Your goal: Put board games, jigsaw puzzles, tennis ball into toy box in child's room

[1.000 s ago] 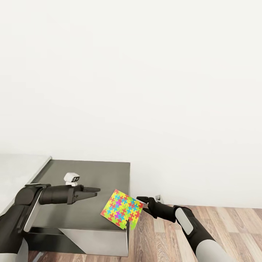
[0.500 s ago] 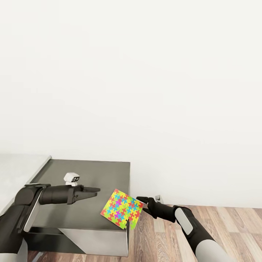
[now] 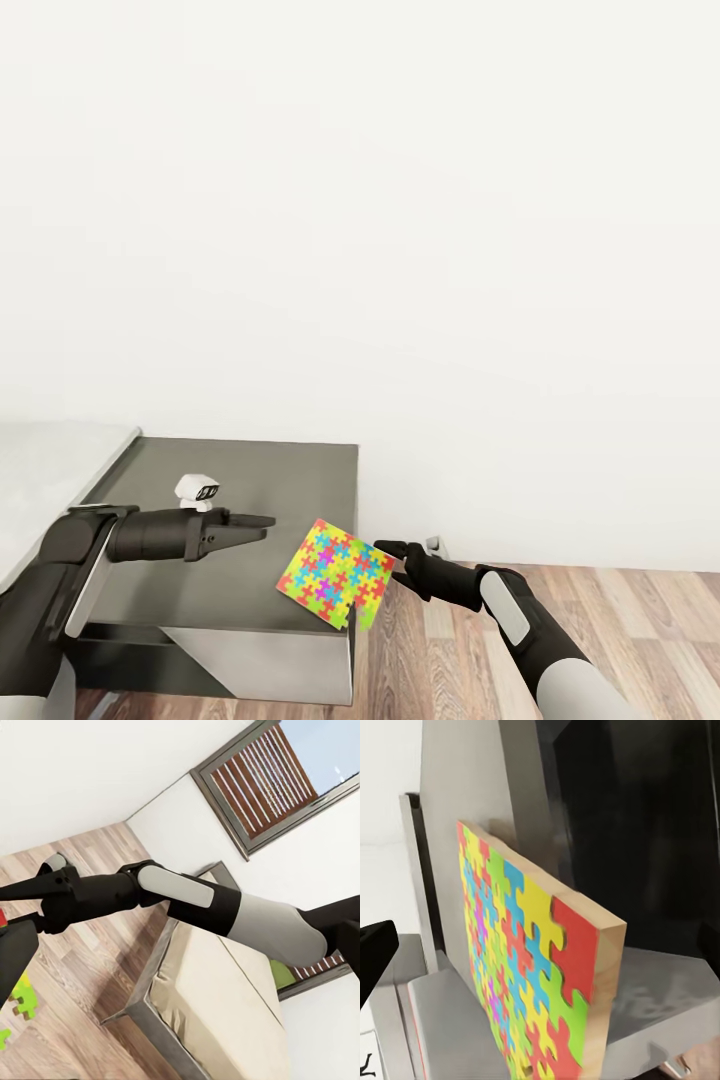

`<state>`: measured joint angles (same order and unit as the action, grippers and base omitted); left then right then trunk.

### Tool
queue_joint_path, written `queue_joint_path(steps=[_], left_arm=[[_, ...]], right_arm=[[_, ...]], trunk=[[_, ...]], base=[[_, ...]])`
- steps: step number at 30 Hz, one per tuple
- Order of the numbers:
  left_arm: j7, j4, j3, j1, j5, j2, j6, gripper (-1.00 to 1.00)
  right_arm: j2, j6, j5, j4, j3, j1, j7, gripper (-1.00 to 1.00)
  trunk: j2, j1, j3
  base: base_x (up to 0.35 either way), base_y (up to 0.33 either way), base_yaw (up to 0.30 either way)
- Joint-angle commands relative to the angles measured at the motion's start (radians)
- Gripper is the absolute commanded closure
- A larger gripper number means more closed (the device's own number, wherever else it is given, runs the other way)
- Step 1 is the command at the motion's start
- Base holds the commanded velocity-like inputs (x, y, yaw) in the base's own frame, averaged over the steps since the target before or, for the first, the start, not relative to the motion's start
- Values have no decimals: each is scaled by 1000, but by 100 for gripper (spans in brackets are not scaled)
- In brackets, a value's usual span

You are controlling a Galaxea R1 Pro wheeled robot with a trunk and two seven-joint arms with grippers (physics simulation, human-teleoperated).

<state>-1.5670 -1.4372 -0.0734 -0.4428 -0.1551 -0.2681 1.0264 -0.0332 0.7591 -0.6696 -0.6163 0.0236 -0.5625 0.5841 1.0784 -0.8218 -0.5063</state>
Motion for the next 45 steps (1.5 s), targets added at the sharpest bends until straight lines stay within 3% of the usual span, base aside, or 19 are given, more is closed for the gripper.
queue_joint_path(steps=[1, 24, 25, 28, 45], left_arm=[[-4, 0, 0, -1, 0, 0, 11, -100], [-4, 0, 0, -1, 0, -1, 11, -100], [-4, 0, 0, -1, 0, -1, 11, -100], [-4, 1, -1, -1, 0, -3, 12, -100], [-4, 1, -26, -1, -1, -3, 17, -100]], right_arm=[[0, 6, -2, 0, 2, -1, 0, -100], [-1, 5, -2, 0, 2, -1, 0, -100], [-1, 5, -2, 0, 2, -1, 0, 100], [-1, 5, -2, 0, 2, -1, 1, 100], [3, 2, -2, -5, 2, -1, 35, 100]], trunk=[[1, 0, -1], [1, 0, -1], [1, 0, -1], [1, 0, -1], [-118, 65, 52]], base=[[0, 86, 0], [0, 53, 0], [0, 0, 0], [0, 0, 0], [0, 0, 0]])
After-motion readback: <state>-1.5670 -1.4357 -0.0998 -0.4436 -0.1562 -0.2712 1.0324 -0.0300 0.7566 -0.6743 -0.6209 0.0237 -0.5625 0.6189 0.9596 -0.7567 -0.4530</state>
